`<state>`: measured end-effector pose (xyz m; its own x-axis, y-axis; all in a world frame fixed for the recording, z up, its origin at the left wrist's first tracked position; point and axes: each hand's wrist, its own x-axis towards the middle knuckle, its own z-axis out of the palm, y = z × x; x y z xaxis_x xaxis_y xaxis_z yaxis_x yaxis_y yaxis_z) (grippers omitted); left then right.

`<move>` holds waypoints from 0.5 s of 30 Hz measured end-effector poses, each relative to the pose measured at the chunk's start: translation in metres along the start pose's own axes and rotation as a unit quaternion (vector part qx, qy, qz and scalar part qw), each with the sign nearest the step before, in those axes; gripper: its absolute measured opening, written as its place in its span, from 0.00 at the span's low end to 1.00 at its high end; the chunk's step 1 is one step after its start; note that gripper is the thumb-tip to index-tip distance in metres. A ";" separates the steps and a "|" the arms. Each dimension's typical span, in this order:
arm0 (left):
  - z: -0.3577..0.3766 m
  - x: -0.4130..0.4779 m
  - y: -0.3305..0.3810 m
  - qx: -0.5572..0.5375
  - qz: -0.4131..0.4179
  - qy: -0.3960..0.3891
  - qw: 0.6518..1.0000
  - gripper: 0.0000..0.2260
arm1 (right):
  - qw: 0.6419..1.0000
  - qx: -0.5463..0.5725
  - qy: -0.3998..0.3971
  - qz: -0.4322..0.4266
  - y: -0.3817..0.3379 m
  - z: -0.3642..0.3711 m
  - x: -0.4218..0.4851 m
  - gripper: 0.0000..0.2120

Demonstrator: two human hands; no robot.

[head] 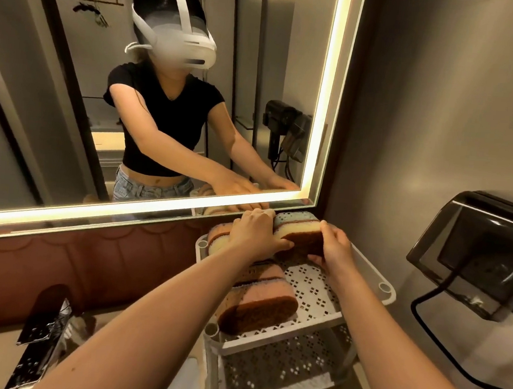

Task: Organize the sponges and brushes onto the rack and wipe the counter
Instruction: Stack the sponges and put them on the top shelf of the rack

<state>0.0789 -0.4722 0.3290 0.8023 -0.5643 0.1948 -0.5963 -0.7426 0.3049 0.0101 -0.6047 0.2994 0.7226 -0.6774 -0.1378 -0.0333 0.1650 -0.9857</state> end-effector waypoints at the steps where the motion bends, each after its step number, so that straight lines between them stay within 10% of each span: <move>1: 0.002 0.000 0.001 -0.008 -0.004 0.000 1.000 0.30 | 1.000 -0.011 0.000 -0.006 0.001 0.000 0.002 0.11; 15: 0.005 0.007 0.014 0.100 -0.022 -0.008 0.995 0.22 | 0.969 -0.227 0.001 -0.102 0.015 0.004 0.015 0.17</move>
<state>0.0756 -0.4883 0.3299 0.8284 -0.5336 0.1702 -0.5550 -0.8230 0.1212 0.0237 -0.6096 0.2834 0.7441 -0.6648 0.0654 -0.1897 -0.3042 -0.9335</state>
